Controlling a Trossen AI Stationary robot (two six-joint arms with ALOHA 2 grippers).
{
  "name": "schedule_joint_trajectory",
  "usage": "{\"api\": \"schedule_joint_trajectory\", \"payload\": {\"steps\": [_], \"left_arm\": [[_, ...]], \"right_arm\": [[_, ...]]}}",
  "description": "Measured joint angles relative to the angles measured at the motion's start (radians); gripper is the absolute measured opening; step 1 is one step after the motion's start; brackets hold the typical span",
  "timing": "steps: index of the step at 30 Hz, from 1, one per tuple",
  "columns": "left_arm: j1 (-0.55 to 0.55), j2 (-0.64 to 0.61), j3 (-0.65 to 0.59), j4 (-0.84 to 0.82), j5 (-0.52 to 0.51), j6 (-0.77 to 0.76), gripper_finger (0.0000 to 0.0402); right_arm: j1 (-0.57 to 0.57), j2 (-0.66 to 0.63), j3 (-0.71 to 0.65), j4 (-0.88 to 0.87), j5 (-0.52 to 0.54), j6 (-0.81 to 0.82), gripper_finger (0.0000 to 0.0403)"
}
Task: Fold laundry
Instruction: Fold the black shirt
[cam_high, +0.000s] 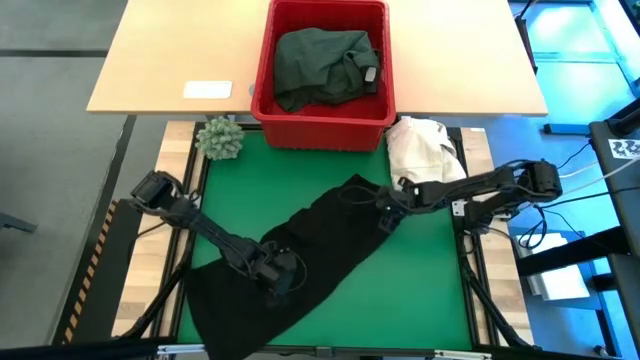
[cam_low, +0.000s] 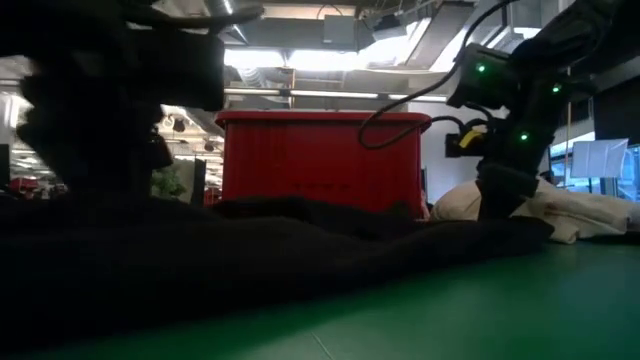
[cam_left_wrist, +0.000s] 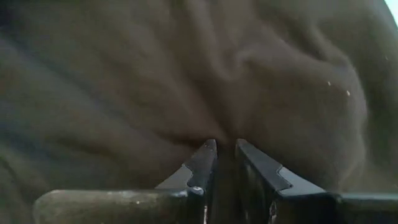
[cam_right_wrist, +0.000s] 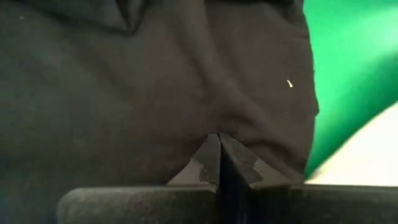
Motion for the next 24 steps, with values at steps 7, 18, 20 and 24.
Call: {"api": "schedule_joint_trajectory", "payload": {"steps": [7,18,20,24], "left_arm": [[0.077,0.000,0.000,-0.017,-0.050,0.031,0.0056],[0.205,-0.001,0.001,-0.117,-0.068,0.114,0.0056],[0.223,-0.001,0.001,-0.120,-0.070,0.136,0.0056],[0.256,-0.002,0.003,-0.169,-0.084,0.167,0.0056]], "right_arm": [[-0.107,0.000,0.000,0.050,0.048,-0.006,0.0003],[-0.237,-0.001,0.000,0.117,0.032,-0.072,0.0003],[-0.252,-0.001,0.000,0.116,0.019,-0.079,0.0003],[-0.256,-0.001,0.000,0.116,-0.004,-0.091,0.0003]]}}
